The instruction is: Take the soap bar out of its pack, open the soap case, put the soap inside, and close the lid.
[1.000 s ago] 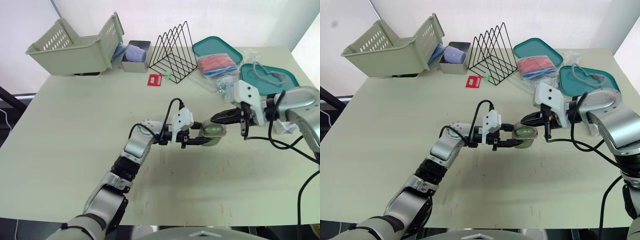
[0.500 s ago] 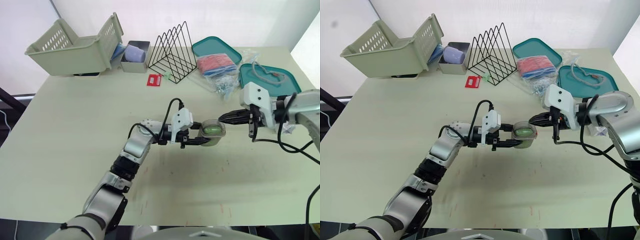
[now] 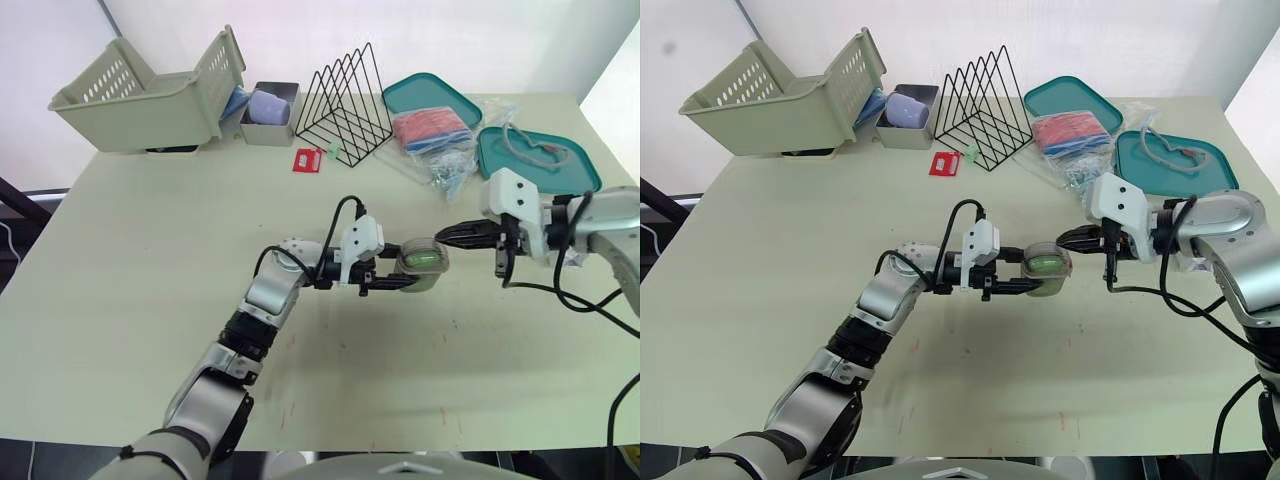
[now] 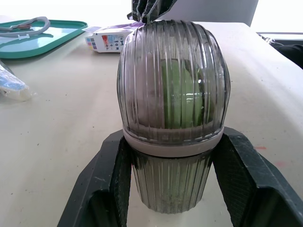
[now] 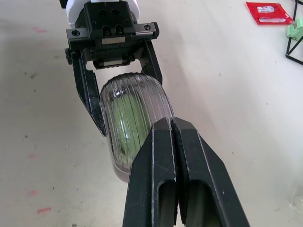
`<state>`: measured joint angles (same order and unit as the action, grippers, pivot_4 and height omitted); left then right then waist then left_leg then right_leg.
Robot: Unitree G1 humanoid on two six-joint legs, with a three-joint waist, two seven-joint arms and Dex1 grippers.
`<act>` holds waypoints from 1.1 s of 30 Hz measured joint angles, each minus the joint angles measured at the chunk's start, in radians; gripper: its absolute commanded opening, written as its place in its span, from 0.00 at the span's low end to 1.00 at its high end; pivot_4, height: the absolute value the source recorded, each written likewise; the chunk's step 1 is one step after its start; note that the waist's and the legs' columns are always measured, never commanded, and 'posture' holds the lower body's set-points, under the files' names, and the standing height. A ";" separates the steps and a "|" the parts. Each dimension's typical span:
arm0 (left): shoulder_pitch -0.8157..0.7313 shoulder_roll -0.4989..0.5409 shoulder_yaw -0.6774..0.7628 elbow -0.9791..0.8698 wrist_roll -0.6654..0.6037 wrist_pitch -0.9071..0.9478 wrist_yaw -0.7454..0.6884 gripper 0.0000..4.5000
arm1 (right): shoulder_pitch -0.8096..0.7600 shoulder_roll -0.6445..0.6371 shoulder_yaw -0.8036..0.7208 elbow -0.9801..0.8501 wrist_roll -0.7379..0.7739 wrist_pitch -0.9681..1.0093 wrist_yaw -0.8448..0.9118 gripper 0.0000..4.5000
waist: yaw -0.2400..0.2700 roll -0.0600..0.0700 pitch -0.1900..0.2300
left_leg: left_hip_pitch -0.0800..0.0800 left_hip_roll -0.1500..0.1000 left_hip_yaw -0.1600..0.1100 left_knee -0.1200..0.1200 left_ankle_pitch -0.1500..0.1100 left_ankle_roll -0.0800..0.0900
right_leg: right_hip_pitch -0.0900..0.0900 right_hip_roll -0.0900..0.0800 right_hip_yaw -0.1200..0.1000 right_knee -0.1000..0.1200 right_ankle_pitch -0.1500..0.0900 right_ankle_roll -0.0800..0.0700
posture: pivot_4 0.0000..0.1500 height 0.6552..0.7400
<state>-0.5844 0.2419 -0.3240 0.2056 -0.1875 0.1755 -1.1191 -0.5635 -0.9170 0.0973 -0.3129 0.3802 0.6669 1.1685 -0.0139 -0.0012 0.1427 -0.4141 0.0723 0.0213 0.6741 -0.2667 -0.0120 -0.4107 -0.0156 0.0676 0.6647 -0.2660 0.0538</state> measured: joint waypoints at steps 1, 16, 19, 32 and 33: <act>-0.001 0.000 -0.001 0.000 0.001 -0.003 -0.001 0.44 | -0.013 0.015 0.002 0.007 0.013 0.027 -0.002 0.01 | 0.001 0.000 0.000 | 0.000 0.000 0.000 0.000 0.000 0.000 | 0.000 0.000 0.000 0.000 0.000 0.000 | 1.00 1.00; -0.002 -0.005 -0.001 0.000 0.006 -0.008 -0.008 0.44 | -0.068 0.030 -0.021 -0.045 0.178 0.199 -0.022 0.01 | 0.006 0.000 0.000 | -0.001 0.000 0.000 0.000 0.000 0.000 | 0.000 0.000 0.000 -0.001 0.000 0.000 | 1.00 1.00; -0.003 -0.006 -0.001 0.000 0.007 -0.009 -0.008 0.44 | -0.029 0.027 -0.011 -0.053 0.175 0.197 -0.025 0.01 | 0.006 0.000 0.000 | -0.001 0.000 0.000 0.000 0.000 0.000 | 0.000 0.000 0.000 -0.001 0.000 0.000 | 1.00 1.00; -0.003 -0.001 0.000 0.000 0.008 -0.009 -0.007 0.44 | 0.014 0.043 0.003 -0.044 0.128 0.084 -0.061 0.01 | 0.004 0.000 0.000 | -0.001 0.000 0.000 0.000 0.000 0.000 | 0.000 0.000 0.000 0.000 0.000 0.000 | 1.00 1.00; -0.003 0.000 0.000 0.000 0.009 -0.009 -0.007 0.44 | 0.022 0.054 -0.003 -0.031 0.116 0.055 -0.076 0.01 | 0.003 0.000 0.000 | -0.001 0.000 0.000 0.000 0.000 0.000 | 0.000 0.000 0.000 0.000 0.000 0.000 | 1.00 1.00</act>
<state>-0.5871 0.2416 -0.3240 0.2060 -0.1788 0.1665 -1.1260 -0.5415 -0.8626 0.0945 -0.3441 0.4959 0.7218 1.0922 -0.0104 -0.0013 0.1429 -0.4149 0.0722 0.0214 0.6742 -0.2668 -0.0120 -0.4110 -0.0158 0.0676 0.6643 -0.2660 0.0539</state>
